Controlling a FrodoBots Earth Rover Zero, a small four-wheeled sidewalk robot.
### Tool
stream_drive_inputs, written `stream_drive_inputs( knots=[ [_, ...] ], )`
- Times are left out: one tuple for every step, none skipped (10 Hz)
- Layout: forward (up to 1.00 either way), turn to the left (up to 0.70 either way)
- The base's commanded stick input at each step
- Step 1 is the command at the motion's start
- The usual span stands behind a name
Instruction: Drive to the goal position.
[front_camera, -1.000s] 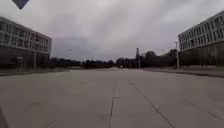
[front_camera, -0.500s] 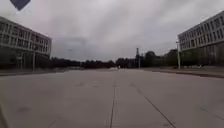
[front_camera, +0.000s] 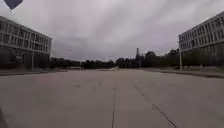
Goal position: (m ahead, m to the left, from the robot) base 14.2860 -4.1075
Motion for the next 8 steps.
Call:
stream_drive_inputs(
  knots=[
    [0.70,0.00],
    [0.70,0.00],
    [0.70,0.00],
    [0.70,0.00],
    [0.70,0.00],
    [0.70,0.00],
    [0.70,0.00],
    [0.70,0.00]
  ],
)
